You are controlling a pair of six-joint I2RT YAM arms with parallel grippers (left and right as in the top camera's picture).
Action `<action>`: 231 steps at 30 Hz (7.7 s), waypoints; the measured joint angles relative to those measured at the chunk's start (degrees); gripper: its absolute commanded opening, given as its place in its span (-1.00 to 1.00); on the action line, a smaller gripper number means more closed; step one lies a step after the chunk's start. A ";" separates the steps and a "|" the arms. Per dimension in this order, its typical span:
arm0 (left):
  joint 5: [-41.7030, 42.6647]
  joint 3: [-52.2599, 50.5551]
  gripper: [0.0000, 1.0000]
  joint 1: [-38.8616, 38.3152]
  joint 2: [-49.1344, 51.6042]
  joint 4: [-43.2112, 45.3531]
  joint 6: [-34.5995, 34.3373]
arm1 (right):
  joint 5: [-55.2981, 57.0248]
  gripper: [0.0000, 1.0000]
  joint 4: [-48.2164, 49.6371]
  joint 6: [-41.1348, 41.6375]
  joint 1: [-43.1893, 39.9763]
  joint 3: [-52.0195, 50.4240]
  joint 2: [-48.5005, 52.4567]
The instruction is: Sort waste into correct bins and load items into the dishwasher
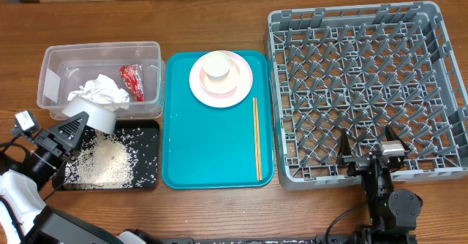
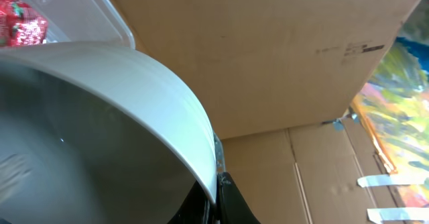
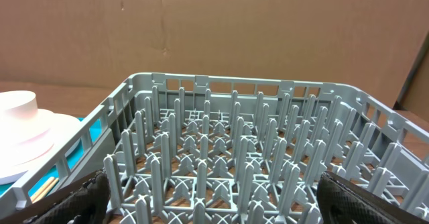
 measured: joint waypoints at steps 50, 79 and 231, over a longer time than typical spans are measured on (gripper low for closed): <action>-35.23 12.63 -0.92 -30.58 -2.62 -18.88 -7.26 | 0.00 0.99 0.00 0.00 0.00 0.00 0.00; -93.72 13.07 -0.92 -89.29 4.59 -4.13 -39.52 | 0.00 1.00 -0.02 -0.02 0.00 0.00 0.00; -73.13 41.40 1.00 -35.47 8.94 -22.71 -17.92 | 21.40 -0.47 -31.54 33.00 52.89 66.99 89.99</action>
